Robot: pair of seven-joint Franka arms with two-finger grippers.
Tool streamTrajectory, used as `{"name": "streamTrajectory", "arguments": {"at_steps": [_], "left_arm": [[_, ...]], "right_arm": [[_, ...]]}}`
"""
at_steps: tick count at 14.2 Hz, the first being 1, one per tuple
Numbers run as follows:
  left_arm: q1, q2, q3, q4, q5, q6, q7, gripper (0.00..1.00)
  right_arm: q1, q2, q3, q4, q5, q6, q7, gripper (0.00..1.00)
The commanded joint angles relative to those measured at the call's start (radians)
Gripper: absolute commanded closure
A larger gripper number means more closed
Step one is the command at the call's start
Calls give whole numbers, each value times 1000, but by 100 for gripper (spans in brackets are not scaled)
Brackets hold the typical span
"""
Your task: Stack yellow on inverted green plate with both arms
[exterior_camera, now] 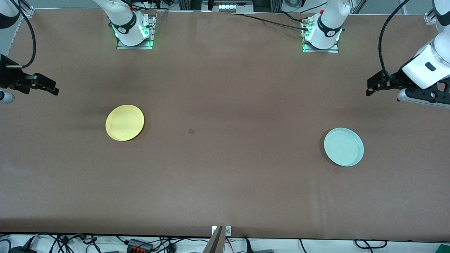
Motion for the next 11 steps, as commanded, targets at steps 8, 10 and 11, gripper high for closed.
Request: {"name": "streamTrajectory", "arguments": {"at_steps": [8,10,11], "left_arm": [[0,16,-3,37,23,-26,10,0],[0,16,-3,37,23,-26,12,0],[2,17,-1,37,23,-27,10,0]], "right_arm": [[2,-9,6,-10,3,6,2,0],[0,-9,6,-10,0,3,-2,0],[-2,-9,6,-10,0,3,-4,0]]}}
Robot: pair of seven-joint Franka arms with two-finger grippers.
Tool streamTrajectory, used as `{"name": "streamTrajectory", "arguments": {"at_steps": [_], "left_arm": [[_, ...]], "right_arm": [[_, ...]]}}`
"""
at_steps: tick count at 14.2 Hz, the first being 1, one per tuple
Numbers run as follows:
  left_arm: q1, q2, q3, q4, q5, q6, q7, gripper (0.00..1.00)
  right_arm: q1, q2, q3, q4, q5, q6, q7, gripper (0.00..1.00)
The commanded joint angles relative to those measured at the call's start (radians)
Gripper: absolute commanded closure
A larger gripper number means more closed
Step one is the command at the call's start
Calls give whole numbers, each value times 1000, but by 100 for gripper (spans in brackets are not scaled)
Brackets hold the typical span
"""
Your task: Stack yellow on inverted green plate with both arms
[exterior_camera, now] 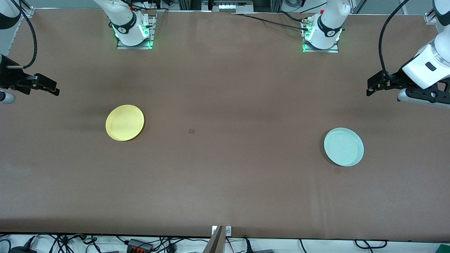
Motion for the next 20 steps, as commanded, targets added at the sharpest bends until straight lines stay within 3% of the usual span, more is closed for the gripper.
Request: {"name": "streamTrajectory", "arguments": {"at_steps": [1,7,12,15,20], "left_arm": [[2,25,0,37,23,-27,10,0],[2,30,5,37,15,-27,10,0],[0,112,2,74,17,-24,10,0],[12,193,10,173,21,-23,16,0],[121,278,10,192,12,-13,24,0]], "right_arm": [[-2,-9,4,-10,0,4,-4,0],[-8,-9,4,-10,0,-4,-5,0],[-6,-9,4,-9,0,-13,-5,0],[-6,8,4,-4,9,-7,1,0],[-8,39,4,2,23,-3,8,0]]}}
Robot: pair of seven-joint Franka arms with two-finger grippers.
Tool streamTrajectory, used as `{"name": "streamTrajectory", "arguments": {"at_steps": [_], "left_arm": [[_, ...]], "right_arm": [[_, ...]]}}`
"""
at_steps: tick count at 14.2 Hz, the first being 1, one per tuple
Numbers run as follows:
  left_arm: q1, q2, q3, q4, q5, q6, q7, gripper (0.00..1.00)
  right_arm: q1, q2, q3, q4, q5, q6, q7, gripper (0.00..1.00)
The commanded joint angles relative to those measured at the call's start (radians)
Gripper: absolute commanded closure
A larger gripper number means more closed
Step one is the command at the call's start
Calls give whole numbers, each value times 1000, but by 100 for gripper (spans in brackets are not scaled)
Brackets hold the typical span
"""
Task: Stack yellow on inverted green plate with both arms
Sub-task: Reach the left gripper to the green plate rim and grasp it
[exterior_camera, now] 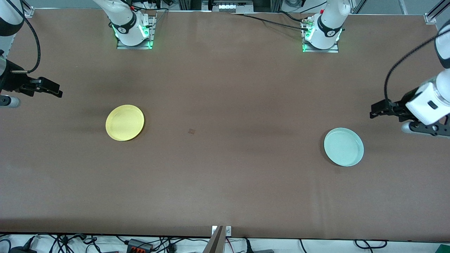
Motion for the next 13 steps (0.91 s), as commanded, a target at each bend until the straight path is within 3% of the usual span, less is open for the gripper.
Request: {"name": "streamTrajectory", "arguments": {"at_steps": [1,3,8,13], "left_arm": [[59,82,-5,36,12,-13,23,0],[87,135,-5,34,13,-2,24,0],[138,255,-10,-29,6,166,93,0],[208,412,-16,-43,-135,287,294,0]], "right_arm": [[-7,8,4,3,19,3,8,0],[-8,8,1,3,18,3,8,0],[-7,-7,1,7,18,-18,1,0],[2,-24,7,6,12,-15,-7,0]]}}
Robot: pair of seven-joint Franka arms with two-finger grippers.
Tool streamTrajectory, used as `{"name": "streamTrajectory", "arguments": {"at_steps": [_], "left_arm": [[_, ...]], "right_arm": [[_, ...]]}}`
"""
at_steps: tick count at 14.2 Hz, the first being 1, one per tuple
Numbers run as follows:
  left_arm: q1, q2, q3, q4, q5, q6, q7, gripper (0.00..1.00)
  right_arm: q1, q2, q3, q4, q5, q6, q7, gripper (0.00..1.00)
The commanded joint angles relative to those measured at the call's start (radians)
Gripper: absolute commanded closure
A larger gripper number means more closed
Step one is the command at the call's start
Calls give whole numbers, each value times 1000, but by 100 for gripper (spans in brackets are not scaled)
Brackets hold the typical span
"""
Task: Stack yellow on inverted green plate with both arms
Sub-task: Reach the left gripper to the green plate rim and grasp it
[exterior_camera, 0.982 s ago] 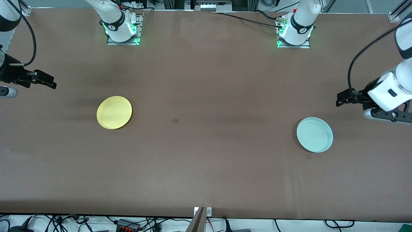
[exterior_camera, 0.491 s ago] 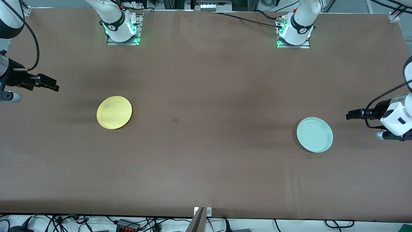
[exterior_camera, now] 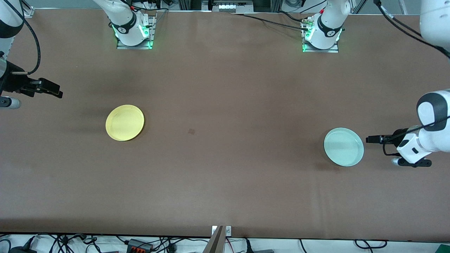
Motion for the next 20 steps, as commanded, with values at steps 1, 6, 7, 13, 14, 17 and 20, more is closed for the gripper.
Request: {"name": "streamTrajectory", "arguments": {"at_steps": [1,6,7,13,14,17,20], "left_arm": [[33,59,-15,3,-59,81,141,0],[36,92,-16,-88,-59,225,152,12],[35,93,-16,-93,-60,230,152,20],[38,119,-16,-92,-60,253,154,58],[39,126,-16,-92,-60,255,154,62],[38,127,-16,-87,-60,256,181,99],[39,124,-16,-78,-59,262,189,99]], "right_arm": [[4,-23,8,-3,7,-1,-6,0],[11,-65,7,-69,4,56,-5,0],[11,-74,7,-86,4,68,-6,0],[11,-119,7,-167,4,99,8,0],[11,-119,7,-176,6,96,9,0],[4,-106,5,-208,3,120,8,0],[4,-67,5,-205,3,160,6,0]]}}
